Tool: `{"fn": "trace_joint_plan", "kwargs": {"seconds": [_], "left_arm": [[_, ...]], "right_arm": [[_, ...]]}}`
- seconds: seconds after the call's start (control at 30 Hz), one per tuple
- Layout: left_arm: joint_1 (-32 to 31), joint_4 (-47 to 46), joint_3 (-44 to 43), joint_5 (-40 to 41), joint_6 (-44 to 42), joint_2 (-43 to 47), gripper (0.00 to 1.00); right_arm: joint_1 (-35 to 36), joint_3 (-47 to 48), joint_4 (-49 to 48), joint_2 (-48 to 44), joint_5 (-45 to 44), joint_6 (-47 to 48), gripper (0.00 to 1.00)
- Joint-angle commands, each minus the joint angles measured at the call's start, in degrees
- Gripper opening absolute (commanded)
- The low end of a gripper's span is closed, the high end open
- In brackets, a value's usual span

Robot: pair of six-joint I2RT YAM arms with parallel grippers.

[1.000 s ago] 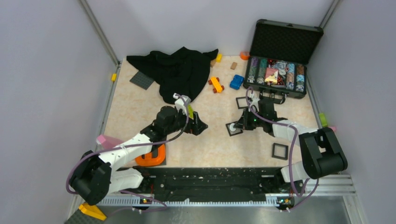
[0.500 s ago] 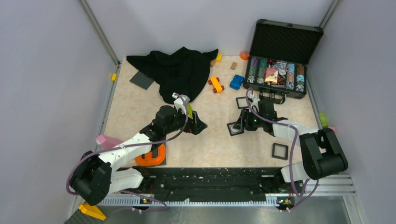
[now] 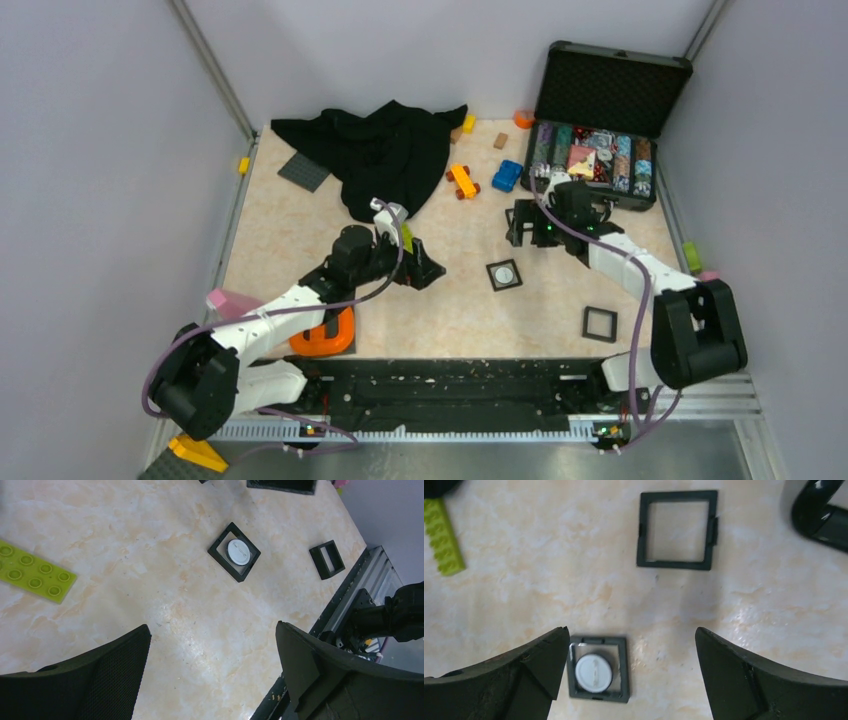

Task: Remove the brooch from the garment

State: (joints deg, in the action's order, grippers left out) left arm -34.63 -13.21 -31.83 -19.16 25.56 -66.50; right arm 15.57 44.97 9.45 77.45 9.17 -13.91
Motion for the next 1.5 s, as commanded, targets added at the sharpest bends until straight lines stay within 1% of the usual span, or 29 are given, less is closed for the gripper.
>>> {"fn": "trace_joint_plan", "kwargs": {"seconds": [0.0, 0.2, 0.37, 0.6, 0.9, 0.97, 1.0, 1.07, 1.13, 1.3, 1.47], "left_arm": [[0.21, -3.52, -0.77, -2.69, 0.88, 0.01, 0.98], [0.18, -3.22, -0.47, -2.96, 0.73, 0.94, 0.98], [0.20, -2.81, -0.42, -2.20, 0.60, 1.20, 0.98], [0.40, -2.34, -0.50, -1.87, 0.54, 1.22, 0.98], [0.73, -2.08, -0.68, -1.75, 0.37, 0.86, 0.99], [0.75, -2.08, -0.68, -1.68, 0.37, 0.88, 0.98], [0.72, -2.08, -0.73, -1.67, 0.37, 0.87, 0.98], [0.79, -1.86, -0.73, -1.50, 0.49, 0.93, 0.98], [1.00, -1.64, -0.83, -1.41, 0.69, 0.93, 0.98], [1.72, -1.47, -0.82, -2.27, 0.99, 2.00, 0.99], [1.81, -1.54, -0.21, 0.64, -0.87, 5.11, 0.99]], "right_arm": [[-0.23, 8.68, 0.98, 7.74, -10.12, 2.69, 0.99], [-0.33, 17.43, 2.06, 17.40, -12.05, 4.71, 0.99], [-0.35, 22.57, 2.97, 23.88, -10.26, 5.36, 0.99], [-0.30, 26.05, 4.37, 29.56, -10.39, 5.92, 0.99], [1.42, 27.99, 6.90, 33.45, -14.89, 6.67, 0.98], [1.69, 28.71, 8.19, 34.05, -16.42, 6.83, 0.90], [1.71, 29.03, 8.67, 34.16, -16.77, 6.97, 0.82], [1.73, 29.11, 9.08, 33.94, -15.80, 7.18, 0.62], [1.71, 28.27, 8.09, 32.79, -12.94, 7.34, 0.51], [1.69, 25.33, 4.69, 26.23, -1.21, 6.45, 0.49], [1.70, 22.63, 4.81, 17.81, 5.47, 4.62, 0.49]]}}
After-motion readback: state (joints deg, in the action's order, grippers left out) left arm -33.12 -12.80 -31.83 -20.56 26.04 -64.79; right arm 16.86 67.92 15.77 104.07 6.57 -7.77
